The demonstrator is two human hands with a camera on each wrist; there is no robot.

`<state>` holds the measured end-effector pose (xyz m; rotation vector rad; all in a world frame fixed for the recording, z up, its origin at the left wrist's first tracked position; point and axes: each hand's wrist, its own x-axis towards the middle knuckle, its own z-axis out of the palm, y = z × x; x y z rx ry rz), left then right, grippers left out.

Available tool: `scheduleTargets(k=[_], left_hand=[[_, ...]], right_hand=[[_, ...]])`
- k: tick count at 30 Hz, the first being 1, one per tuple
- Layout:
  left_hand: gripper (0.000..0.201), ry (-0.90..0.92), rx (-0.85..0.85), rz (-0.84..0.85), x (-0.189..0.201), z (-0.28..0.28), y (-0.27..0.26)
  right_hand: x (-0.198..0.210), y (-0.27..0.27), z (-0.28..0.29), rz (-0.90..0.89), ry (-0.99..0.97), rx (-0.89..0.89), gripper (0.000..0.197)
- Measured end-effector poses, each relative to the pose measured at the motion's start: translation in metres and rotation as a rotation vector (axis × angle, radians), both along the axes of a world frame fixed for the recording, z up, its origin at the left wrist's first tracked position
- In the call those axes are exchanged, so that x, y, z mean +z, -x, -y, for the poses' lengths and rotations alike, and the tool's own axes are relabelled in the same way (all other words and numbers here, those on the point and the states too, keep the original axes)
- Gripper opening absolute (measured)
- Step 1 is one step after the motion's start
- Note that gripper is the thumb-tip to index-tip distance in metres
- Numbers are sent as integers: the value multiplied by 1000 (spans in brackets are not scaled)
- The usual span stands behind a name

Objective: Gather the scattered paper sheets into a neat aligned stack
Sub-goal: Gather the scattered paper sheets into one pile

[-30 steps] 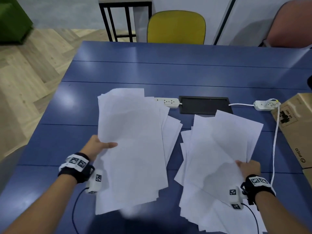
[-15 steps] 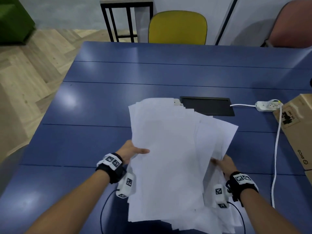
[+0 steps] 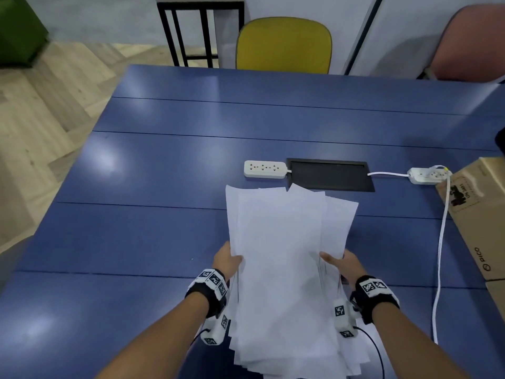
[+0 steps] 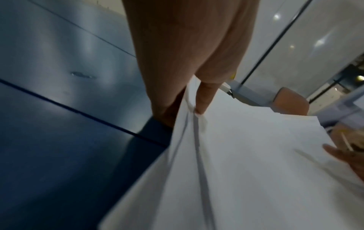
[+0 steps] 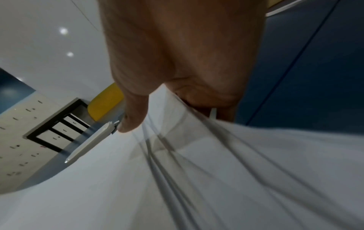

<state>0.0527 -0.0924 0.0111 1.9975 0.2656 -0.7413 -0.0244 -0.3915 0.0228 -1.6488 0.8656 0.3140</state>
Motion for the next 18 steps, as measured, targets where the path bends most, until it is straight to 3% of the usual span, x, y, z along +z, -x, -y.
scheduleTargets(k=[3, 6, 8, 14, 16, 18], left_hand=[[42, -172, -181, 24, 1, 4, 2], [46, -168, -225, 27, 1, 9, 6], [58, -156, -177, 41, 0, 5, 5], [119, 54, 69, -28, -21, -17, -5], [118, 176, 127, -66, -17, -23, -8], [102, 283, 127, -115, -10, -24, -10]], right_hand=[[-7, 1, -6, -13, -15, -63, 64], [-8, -1, -19, 17, -34, -142, 54], [-4, -2, -22, 63, -55, -192, 50], [8, 4, -15, 223, -20, -204, 40], [11, 5, -15, 266, -59, -206, 41], [17, 7, -12, 293, -99, -213, 47]])
